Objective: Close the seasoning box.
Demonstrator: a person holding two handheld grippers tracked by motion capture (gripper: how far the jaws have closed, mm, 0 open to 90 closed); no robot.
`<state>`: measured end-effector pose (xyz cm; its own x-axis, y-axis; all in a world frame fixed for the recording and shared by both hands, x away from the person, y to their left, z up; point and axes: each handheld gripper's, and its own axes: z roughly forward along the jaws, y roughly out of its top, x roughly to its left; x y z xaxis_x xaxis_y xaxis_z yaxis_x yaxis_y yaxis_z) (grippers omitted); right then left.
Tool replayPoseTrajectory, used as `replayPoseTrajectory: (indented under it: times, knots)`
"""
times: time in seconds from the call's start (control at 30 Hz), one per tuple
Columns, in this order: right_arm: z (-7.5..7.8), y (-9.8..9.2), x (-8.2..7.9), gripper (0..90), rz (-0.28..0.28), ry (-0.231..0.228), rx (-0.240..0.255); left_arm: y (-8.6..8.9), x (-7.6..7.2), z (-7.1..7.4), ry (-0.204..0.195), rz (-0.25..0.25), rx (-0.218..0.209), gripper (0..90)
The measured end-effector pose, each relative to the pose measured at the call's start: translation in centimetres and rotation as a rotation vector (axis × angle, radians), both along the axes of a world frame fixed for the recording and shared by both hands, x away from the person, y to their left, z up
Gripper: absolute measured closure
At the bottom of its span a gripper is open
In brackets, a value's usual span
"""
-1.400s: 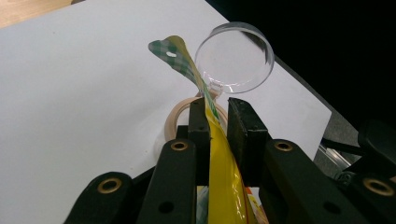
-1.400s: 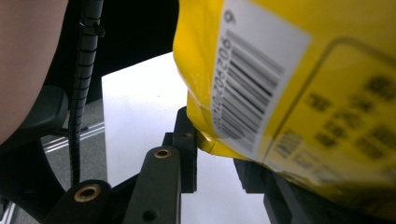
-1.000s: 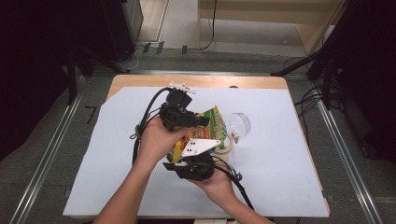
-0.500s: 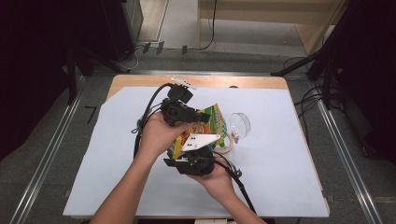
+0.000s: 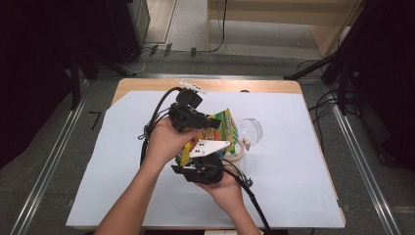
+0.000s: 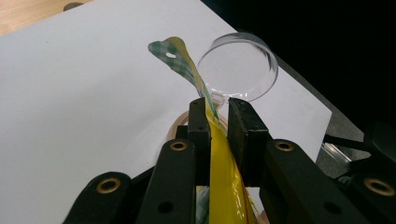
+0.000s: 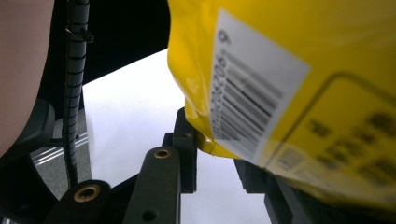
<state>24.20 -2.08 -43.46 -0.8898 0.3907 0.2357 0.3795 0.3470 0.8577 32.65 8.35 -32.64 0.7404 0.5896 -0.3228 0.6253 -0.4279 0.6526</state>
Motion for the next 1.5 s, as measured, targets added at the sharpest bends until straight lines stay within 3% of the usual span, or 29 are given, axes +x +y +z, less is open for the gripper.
replayPoseTrajectory:
  times: [0.37,1.5]
  knots:
    - [0.23,0.3,0.03,73.1,-0.017,0.022,-0.006,0.43,0.58,-0.07,0.027,-0.004,-0.023,79.3]
    - [0.47,0.78,0.0,72.8,-0.029,0.029,0.005,0.97,0.95,0.01,0.04,-0.003,-0.041,78.6]
